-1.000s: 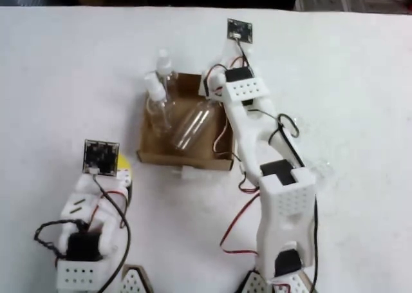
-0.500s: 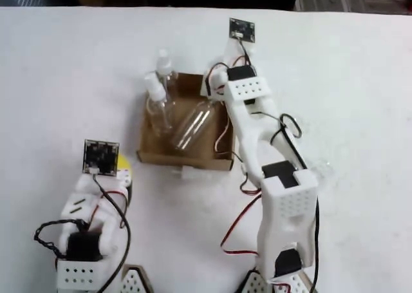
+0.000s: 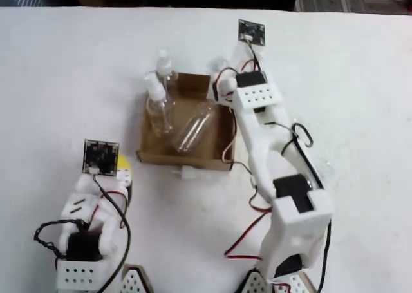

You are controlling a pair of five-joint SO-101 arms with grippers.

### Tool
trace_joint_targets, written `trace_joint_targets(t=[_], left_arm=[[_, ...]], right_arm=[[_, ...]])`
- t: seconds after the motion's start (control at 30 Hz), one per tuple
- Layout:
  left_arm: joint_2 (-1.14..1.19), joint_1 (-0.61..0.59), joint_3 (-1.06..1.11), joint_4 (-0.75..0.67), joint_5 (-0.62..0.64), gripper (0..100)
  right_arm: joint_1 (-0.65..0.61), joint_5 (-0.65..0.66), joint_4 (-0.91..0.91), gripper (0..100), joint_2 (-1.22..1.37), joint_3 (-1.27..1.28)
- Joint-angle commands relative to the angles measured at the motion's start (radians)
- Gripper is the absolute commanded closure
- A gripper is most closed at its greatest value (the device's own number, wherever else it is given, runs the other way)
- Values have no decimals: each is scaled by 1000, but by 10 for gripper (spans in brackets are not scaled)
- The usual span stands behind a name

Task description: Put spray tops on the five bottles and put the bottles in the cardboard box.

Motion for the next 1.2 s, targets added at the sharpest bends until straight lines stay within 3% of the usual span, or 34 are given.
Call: trace_joint_targets(t=[0.0,0.23,0.43,0.53,0.67,0.8,1.17], left_arm=[[-15,-8,-2,14,-12,976],[-15,-8,-2,2,-9,976],[-15,2,-69,-104,-2,977],[-15,18,-173,-91,-3,976],[-15,122,-330,15,-3,976],[5,278,-477,107,-3,976],[728,499,-968,63,-12,976]], right_arm=[[8,11,-31,983,-136,69],[58,11,-27,982,-364,264],[147,15,-28,981,-585,493],[214,129,-30,981,-677,592],[311,287,-27,981,-786,735],[404,308,-31,982,-897,879],[573,466,-35,982,-1230,1206]])
